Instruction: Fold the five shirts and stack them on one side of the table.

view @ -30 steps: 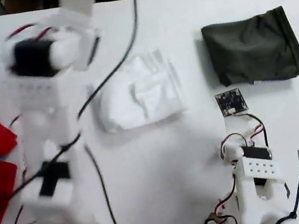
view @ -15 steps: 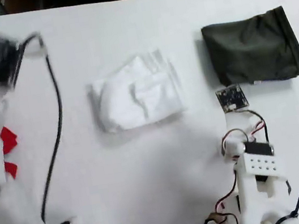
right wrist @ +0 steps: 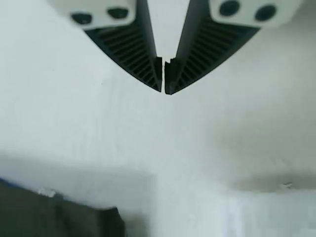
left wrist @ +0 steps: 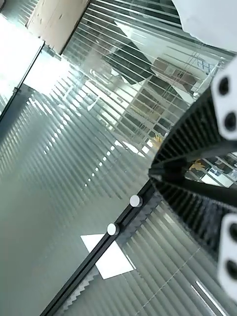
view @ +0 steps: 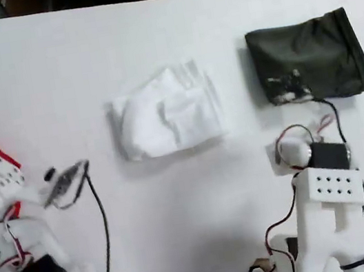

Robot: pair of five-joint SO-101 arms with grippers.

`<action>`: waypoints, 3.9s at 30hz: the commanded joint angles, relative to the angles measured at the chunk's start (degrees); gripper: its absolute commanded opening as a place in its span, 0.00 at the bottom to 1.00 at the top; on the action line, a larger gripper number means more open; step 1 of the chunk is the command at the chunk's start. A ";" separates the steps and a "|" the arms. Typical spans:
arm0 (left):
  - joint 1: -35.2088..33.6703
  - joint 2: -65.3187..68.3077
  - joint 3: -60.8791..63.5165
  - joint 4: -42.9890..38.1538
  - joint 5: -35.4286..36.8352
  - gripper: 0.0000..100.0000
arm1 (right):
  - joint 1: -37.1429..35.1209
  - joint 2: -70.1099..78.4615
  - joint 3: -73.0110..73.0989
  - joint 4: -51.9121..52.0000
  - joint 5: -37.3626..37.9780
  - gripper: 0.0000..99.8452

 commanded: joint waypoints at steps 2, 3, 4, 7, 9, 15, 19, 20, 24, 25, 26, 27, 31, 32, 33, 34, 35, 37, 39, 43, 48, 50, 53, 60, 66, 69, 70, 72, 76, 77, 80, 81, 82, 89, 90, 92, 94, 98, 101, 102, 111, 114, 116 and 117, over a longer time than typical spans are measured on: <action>0.79 -7.21 0.92 4.48 -0.18 0.03 | -13.85 1.10 -5.45 1.80 -0.26 0.02; 1.05 -8.09 0.92 6.33 -0.18 0.03 | -16.48 2.95 -5.63 0.92 -0.26 0.02; 1.14 -8.79 0.84 8.18 -0.09 0.03 | -18.42 5.32 -5.89 -0.04 -0.26 0.02; 0.35 -9.05 0.75 16.97 3.96 0.03 | -19.91 14.11 -9.58 -2.51 -0.26 0.02; -1.85 -8.97 0.75 24.70 8.53 0.03 | -19.12 20.79 -14.24 -2.77 -0.26 0.02; -4.40 -8.88 -6.02 48.79 22.77 0.03 | -17.89 39.69 -31.30 2.15 -0.26 0.02; -2.20 -8.70 -5.85 55.03 26.81 0.03 | -18.51 49.27 -44.92 6.29 -0.26 0.02; -1.76 -8.70 -4.53 54.95 27.69 0.03 | -19.12 51.30 -48.79 6.99 -0.26 0.02; -1.05 -8.70 0.75 54.15 31.74 0.03 | -22.81 59.74 -64.70 10.33 -0.26 0.02; -0.70 -8.70 0.92 54.86 32.70 0.03 | -23.96 62.29 -68.48 11.30 -0.26 0.02; -0.35 -8.70 0.84 55.82 33.76 0.03 | -25.19 65.01 -71.91 12.26 -0.26 0.02; 0.09 -8.70 0.31 56.79 34.81 0.03 | -26.33 67.91 -75.60 13.23 -0.26 0.02; 2.29 -8.70 -3.82 62.33 38.33 0.03 | -30.46 78.99 -89.93 17.98 -0.26 0.02; 3.08 -8.70 -4.79 63.74 39.21 0.03 | -31.08 81.54 -93.36 19.21 -0.26 0.02; 3.87 -8.62 -5.76 65.14 40.09 0.03 | -31.60 84.09 -96.53 20.18 -0.26 0.02; 4.48 -8.26 -6.73 66.55 41.14 0.03 | -31.87 86.64 -99.52 21.05 -0.26 0.02; 5.19 -7.38 -7.87 67.78 42.20 0.03 | -31.96 89.01 -102.33 22.02 -0.26 0.02; 5.89 -3.87 -9.98 68.66 43.16 0.03 | -31.96 93.41 -107.60 23.52 -0.26 0.02; 5.89 1.67 -12.35 68.13 43.34 0.03 | -31.87 96.92 -112.26 24.92 -0.26 0.02; 5.89 15.65 -18.77 66.20 43.43 0.03 | -32.40 101.14 -119.21 26.59 -0.26 0.02; 6.07 25.85 -26.15 66.29 43.60 0.03 | -34.51 101.49 -123.78 28.09 -0.26 0.02; 6.15 26.11 -26.59 66.20 43.60 0.03 | -35.47 101.49 -124.13 28.26 -0.26 0.02; 6.15 26.29 -26.42 66.20 43.52 0.03 | -36.79 102.37 -123.78 28.26 -0.26 0.02; 5.89 26.20 -24.92 66.20 43.43 0.03 | -33.45 107.65 -123.16 28.53 -0.18 0.02; 6.07 26.20 -24.84 66.20 43.43 0.03 | -29.93 103.96 -122.64 29.49 0.09 0.02; 6.07 26.20 -24.75 65.49 43.52 0.03 | -28.97 102.55 -122.02 29.58 0.18 0.02; 5.89 26.20 -24.75 64.88 43.52 0.03 | -28.70 102.29 -121.14 29.58 0.18 0.02; 5.89 26.20 -24.75 63.91 43.52 0.03 | -28.09 102.11 -118.33 29.58 0.26 0.02; 5.89 26.20 -25.10 63.65 43.43 0.03 | -25.71 101.32 -113.85 29.58 0.26 0.02; 5.89 26.20 -24.84 63.47 43.43 0.03 | -24.84 100.09 -112.79 29.58 0.26 0.02; 5.89 26.20 -24.13 62.86 43.43 0.03 | -22.81 95.34 -109.54 29.58 0.26 0.02; 5.89 26.20 -24.13 62.51 43.52 0.03 | -22.29 93.58 -108.04 29.58 0.26 0.02; 5.89 26.29 -24.13 62.33 43.52 0.03 | -21.76 91.91 -106.29 29.58 0.79 0.02; 5.89 26.46 -24.13 59.25 43.52 0.03 | -20.62 81.54 -90.02 29.58 7.21 0.02; 5.98 26.46 -24.04 59.25 43.52 0.03 | -20.79 80.22 -88.97 29.58 7.65 0.02; 6.07 26.46 -23.87 59.43 43.52 0.03 | -22.20 77.76 -89.49 29.41 8.35 0.02; 6.07 26.46 -22.81 59.16 43.52 0.03 | -24.22 76.09 -92.75 29.23 8.18 0.02; 6.15 26.46 -20.88 58.81 43.52 0.03 | -28.97 76.18 -97.93 26.68 7.74 0.02; 6.15 26.46 -20.44 58.90 43.43 0.03 | -31.43 80.48 -96.44 24.40 7.74 0.02; 6.15 26.46 -20.44 59.08 43.34 0.03 | -31.69 82.42 -96.26 24.40 7.74 0.02; 6.15 29.98 -21.05 58.64 43.52 0.03 | -22.37 91.21 -96.00 28.79 7.74 0.02; 6.24 38.51 -24.40 56.70 43.60 0.03 | -18.15 91.56 -96.00 29.41 7.82 0.02; 6.95 46.15 -29.76 56.79 44.04 0.03 | -16.40 91.91 -96.00 29.49 7.91 0.02; 7.74 50.29 -33.27 57.23 44.92 0.03 | -15.87 92.00 -95.82 29.58 8.00 0.02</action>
